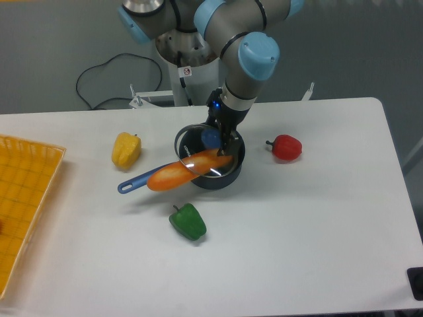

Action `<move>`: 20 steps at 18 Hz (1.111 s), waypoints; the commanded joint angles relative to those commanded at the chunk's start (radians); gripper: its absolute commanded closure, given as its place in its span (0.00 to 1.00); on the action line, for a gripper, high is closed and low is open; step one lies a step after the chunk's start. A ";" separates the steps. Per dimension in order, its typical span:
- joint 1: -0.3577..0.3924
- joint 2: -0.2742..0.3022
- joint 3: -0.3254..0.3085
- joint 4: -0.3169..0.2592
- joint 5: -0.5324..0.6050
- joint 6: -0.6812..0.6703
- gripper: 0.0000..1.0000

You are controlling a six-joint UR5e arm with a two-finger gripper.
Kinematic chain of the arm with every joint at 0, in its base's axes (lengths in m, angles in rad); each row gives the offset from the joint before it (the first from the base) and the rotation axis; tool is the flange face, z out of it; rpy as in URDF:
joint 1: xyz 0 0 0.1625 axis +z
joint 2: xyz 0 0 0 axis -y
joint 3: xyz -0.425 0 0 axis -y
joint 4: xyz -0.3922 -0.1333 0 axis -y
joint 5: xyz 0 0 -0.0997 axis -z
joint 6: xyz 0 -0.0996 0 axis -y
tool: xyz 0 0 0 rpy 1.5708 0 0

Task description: Close the pot lid

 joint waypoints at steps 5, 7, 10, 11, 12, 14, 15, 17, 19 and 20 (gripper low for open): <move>0.008 -0.029 0.115 -0.017 0.002 0.009 0.00; 0.015 -0.060 0.184 -0.017 0.027 0.014 0.00; 0.020 -0.101 0.250 -0.009 0.104 0.015 0.00; 0.031 -0.112 0.268 -0.008 0.127 0.020 0.00; 0.043 -0.127 0.285 -0.008 0.147 0.031 0.00; 0.063 -0.147 0.308 -0.006 0.172 0.048 0.00; 0.077 -0.155 0.319 -0.003 0.185 0.051 0.00; 0.104 -0.160 0.324 -0.002 0.213 0.095 0.00; 0.139 -0.161 0.333 0.000 0.216 0.179 0.00; 0.155 -0.163 0.335 0.000 0.219 0.220 0.00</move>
